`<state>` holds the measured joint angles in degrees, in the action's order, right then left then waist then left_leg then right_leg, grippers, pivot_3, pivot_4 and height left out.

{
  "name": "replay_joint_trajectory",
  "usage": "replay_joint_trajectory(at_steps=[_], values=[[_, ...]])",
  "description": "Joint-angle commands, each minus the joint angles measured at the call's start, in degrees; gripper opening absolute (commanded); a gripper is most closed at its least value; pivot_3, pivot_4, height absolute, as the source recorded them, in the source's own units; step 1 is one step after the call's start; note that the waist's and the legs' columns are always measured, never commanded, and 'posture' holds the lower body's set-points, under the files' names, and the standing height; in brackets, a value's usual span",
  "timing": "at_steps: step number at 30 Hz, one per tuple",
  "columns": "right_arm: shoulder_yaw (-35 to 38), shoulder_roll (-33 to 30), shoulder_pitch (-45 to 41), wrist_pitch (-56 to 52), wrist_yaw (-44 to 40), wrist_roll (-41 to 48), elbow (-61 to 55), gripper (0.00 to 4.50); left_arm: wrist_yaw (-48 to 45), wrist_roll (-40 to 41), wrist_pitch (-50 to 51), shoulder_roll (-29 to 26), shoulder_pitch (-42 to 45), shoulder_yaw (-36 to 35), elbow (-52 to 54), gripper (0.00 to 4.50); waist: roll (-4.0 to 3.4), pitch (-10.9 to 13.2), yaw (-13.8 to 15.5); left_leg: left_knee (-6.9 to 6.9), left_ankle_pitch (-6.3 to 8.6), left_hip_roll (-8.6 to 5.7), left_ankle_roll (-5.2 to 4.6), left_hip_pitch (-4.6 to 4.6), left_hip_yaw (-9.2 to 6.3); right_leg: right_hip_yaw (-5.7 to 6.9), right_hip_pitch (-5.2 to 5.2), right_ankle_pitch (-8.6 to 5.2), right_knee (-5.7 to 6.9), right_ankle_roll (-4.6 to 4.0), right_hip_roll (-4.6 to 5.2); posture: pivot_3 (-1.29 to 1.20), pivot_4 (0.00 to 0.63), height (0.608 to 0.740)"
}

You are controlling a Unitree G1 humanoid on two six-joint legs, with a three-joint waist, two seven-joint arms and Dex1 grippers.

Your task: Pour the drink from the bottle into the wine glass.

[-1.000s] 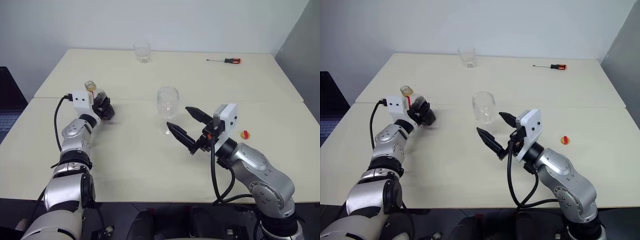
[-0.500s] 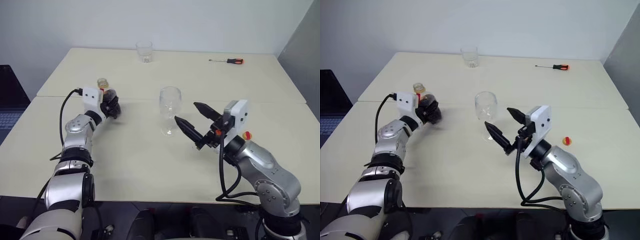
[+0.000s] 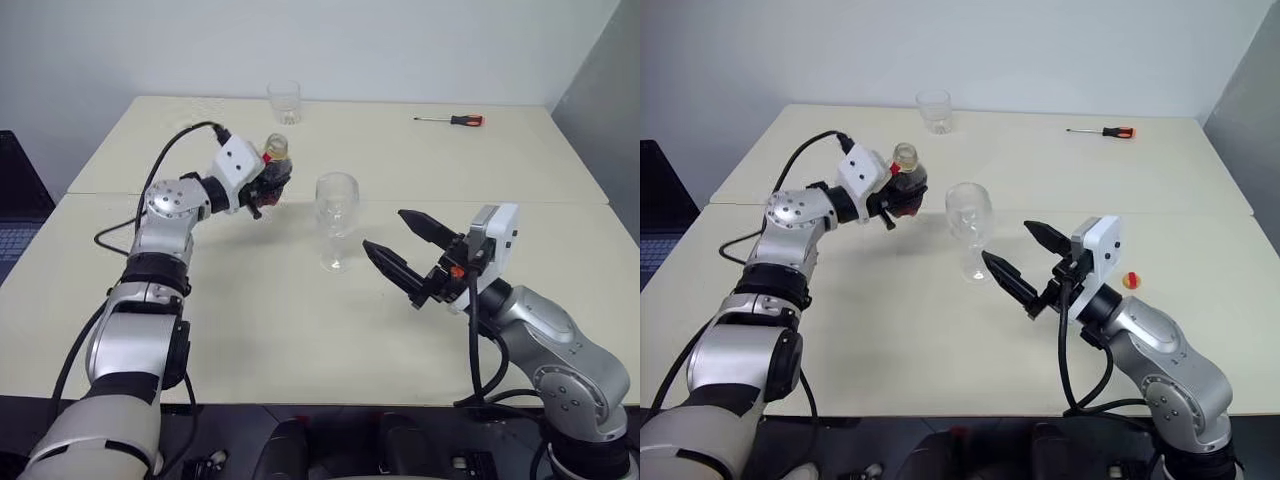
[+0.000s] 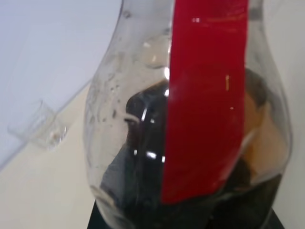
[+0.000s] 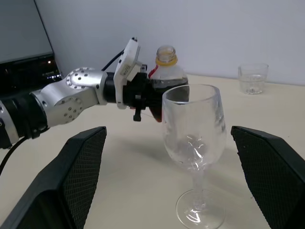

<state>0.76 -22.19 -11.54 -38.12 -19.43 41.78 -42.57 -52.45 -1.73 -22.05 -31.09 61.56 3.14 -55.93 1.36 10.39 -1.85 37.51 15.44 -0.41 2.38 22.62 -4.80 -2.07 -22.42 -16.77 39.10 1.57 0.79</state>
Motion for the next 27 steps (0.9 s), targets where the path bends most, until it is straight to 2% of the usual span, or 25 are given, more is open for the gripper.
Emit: replay_joint_trajectory(at_steps=[1, 11, 27], values=[[0.8, -0.4, -0.5, 1.2, -0.6, 0.6, -1.3, 4.5, -1.2, -2.0, -5.5, -1.0, 5.2, 1.1, -1.4, 1.04, 0.0, 0.0, 0.0, 0.11, 0.01, 0.0, -0.01, 0.05, 0.0, 0.0, 0.0, 0.0, 0.01, 0.0, -0.02, 0.0, 0.15, 0.74], [0.2, 0.0, -1.3, 1.5, 0.1, -1.1, -0.6, 4.5, 1.2, -10.8, -18.8, -2.5, 12.4, 6.5, -10.7, 1.04, 0.0, 0.0, 0.0, 0.44, 0.01, -0.02, -0.03, 0.19, 0.03, -0.01, -0.01, 0.08, 0.06, 0.14, -0.11, 0.0, 0.15, 0.74], [-1.1, 1.0, -0.9, 2.4, 0.6, -3.6, -0.1, 4.5, 12.2, -21.8, -26.5, -2.5, 19.5, 12.5, -15.8, 1.04, 0.01, 0.0, 0.0, 0.46, 0.01, -0.02, -0.03, 0.28, 0.11, -0.08, -0.2, 0.08, 0.22, 0.15, -0.1, 0.0, 0.15, 0.74]])
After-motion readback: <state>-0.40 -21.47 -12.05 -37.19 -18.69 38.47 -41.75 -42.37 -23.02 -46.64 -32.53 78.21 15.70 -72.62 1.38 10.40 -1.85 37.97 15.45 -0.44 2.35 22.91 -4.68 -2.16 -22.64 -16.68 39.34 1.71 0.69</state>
